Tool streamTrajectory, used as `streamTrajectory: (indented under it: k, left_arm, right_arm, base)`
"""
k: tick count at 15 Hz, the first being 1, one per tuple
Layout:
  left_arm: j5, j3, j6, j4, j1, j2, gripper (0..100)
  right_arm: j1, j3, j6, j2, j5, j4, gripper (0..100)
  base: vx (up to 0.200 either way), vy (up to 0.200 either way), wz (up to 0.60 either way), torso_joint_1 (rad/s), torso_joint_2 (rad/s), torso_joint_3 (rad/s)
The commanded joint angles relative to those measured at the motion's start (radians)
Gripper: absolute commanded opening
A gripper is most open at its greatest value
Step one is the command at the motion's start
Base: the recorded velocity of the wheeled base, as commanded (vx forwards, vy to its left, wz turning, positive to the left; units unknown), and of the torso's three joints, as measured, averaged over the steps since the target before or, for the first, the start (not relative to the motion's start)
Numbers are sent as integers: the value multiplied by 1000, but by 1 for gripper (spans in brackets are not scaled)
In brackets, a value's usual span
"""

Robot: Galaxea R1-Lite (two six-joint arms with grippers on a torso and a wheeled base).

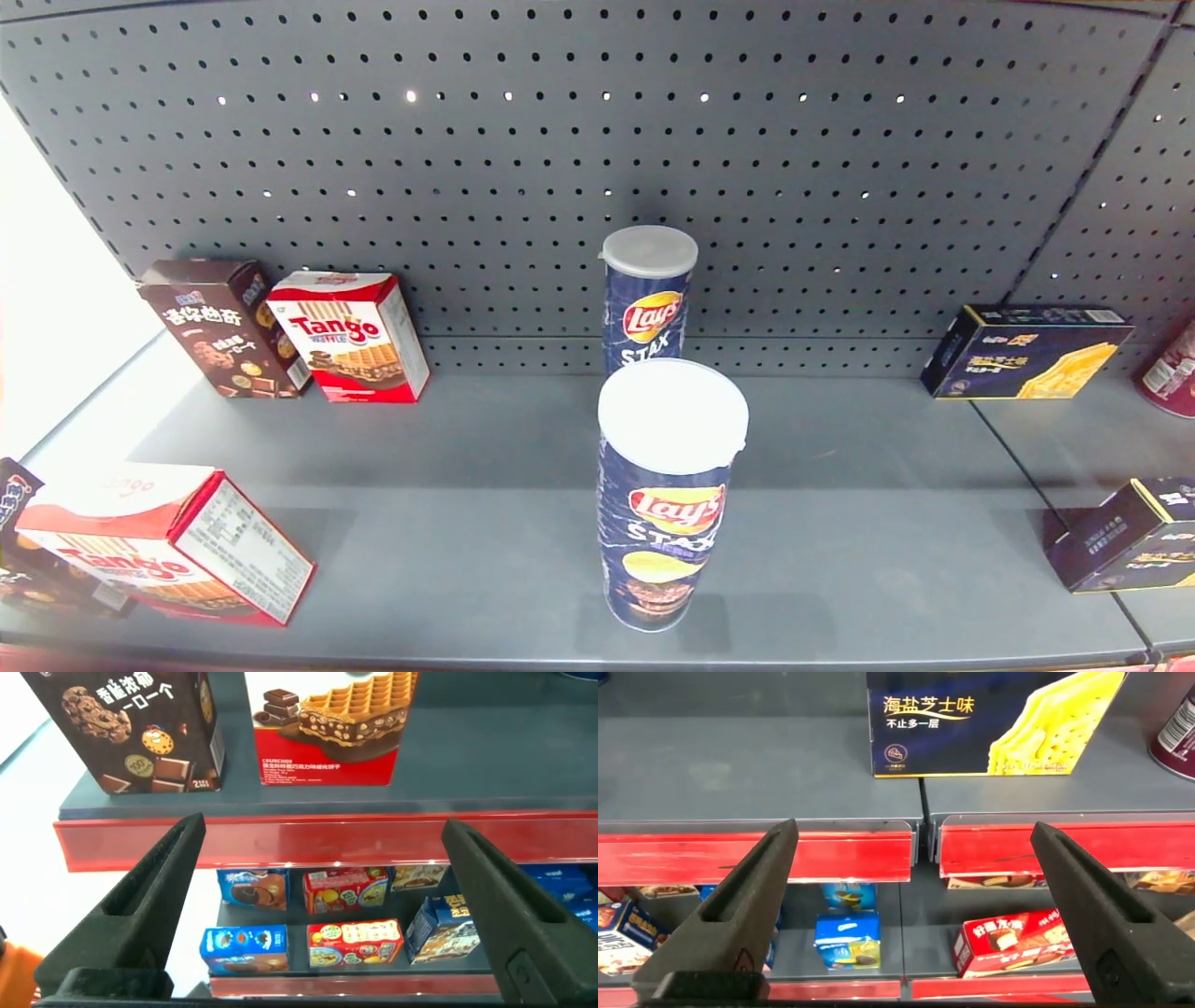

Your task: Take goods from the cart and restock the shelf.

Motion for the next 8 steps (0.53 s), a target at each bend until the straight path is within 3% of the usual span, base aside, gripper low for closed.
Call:
streamTrajectory:
  k: [1, 6, 8]
  left_arm:
    - [0, 0, 0, 0, 0, 1, 100]
    - [0, 0, 2, 0, 0, 1, 100]
    - [1, 0, 0, 0, 0, 1, 100]
  right_arm:
    - [0, 0, 0, 1, 0, 0, 100]
    - [0, 0, 0, 1, 0, 1, 100]
    - [0, 0, 0, 1, 0, 0, 100]
  base:
    - [0, 0, 0, 0, 0, 0]
    - [0, 0, 0, 0, 0, 0]
    - [-200, 0, 0, 10, 2, 2]
